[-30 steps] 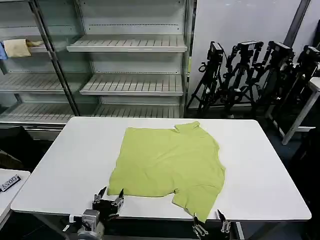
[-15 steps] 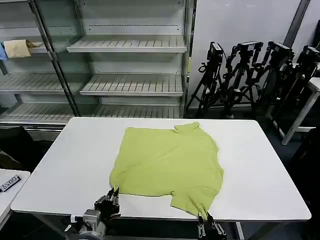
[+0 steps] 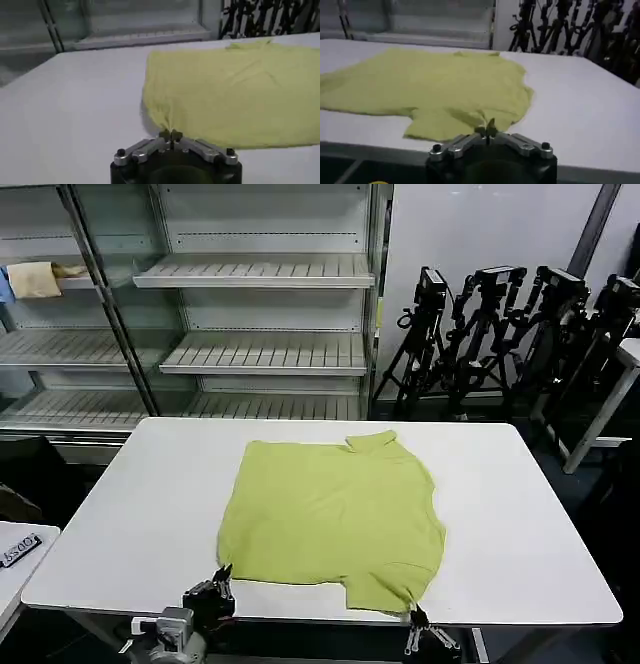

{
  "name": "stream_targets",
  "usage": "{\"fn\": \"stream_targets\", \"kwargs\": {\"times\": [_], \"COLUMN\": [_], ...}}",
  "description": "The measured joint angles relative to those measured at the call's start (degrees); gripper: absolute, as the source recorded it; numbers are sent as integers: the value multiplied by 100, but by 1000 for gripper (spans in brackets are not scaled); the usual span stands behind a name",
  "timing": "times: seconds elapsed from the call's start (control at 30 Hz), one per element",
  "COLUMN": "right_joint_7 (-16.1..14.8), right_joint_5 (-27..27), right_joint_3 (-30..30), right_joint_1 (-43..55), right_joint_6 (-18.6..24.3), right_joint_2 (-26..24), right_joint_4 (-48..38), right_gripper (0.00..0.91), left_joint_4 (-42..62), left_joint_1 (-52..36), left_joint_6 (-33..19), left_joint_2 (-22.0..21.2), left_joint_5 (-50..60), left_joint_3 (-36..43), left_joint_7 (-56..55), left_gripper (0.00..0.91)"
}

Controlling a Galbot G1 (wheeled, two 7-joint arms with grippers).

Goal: Fold and organize the clothes.

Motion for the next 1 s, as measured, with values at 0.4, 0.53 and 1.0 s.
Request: {"fn": "stream_targets", "kwargs": {"times": [0.4,0.53,1.0], "right_joint_7": [-30,-28,5], "right_joint_5": [407,589,1265], "right_joint_3": [252,265,119], "right_joint_1": [611,881,2164], "right_joint_6": [-65,-135,-531], "right_joint_2": [-199,-299,-744], "right_joint_4": [-51,-159,-794], "right_gripper": [0,0,0], "left_joint_4": [-396,-355,166], "left_joint_1": [-70,-164,-813], "left_joint_6": [-55,-83,-106], "left_joint_2": [145,201,496], "left_joint_5": [-81,-107,-333], "left_joint_3": [-56,2,138], "left_joint_7": [21,19,19], "left_gripper": [20,20,20]}}
